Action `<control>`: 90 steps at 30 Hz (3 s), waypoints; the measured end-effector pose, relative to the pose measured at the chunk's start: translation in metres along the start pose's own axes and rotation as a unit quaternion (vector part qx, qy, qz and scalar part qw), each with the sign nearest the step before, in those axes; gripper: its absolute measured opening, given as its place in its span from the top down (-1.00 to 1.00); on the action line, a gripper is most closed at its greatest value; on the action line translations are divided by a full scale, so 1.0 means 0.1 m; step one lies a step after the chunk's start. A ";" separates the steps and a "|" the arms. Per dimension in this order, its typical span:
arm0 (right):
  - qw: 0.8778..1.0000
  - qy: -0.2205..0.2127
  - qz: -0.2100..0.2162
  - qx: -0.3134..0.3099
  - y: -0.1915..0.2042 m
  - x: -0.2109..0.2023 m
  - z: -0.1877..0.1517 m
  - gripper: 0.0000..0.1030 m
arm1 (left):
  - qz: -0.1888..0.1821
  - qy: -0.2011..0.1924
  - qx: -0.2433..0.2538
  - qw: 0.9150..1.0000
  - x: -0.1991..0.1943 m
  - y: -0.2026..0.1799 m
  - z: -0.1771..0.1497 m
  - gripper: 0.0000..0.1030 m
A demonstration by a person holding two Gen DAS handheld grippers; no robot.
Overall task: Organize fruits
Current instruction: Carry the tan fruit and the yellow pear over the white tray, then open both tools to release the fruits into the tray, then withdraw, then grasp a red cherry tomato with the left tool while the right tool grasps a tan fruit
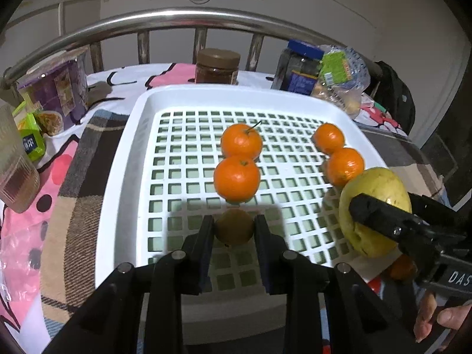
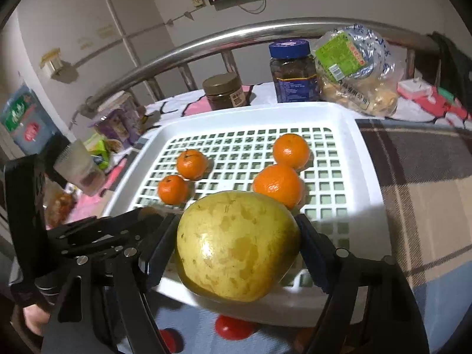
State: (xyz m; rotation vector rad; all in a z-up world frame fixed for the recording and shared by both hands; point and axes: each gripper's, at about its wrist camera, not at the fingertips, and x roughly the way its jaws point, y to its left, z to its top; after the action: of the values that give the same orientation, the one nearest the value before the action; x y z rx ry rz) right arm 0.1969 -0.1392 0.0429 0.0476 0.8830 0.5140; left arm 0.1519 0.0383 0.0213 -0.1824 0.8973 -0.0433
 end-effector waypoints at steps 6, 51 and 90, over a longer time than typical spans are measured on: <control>0.999 -0.001 0.022 0.026 -0.13 0.06 -0.02 -0.53 | 0.010 -0.010 0.013 1.000 0.01 -0.05 -0.01 0.24; 0.988 -0.143 -0.005 -0.060 -0.39 -1.49 -1.10 -1.00 | -0.060 -0.123 0.058 0.989 -1.18 -0.54 -0.90 -1.00; 0.999 -0.019 -0.029 -0.019 -0.63 -0.87 -1.16 0.52 | -0.083 -0.018 0.058 0.995 -0.69 -0.53 -0.98 0.39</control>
State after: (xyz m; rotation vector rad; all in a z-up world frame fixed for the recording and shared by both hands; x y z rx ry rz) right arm 0.0910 -0.2528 0.0159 -0.0035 0.8346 0.4749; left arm 0.0343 -0.0194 0.0242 -0.1485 0.8401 -0.2464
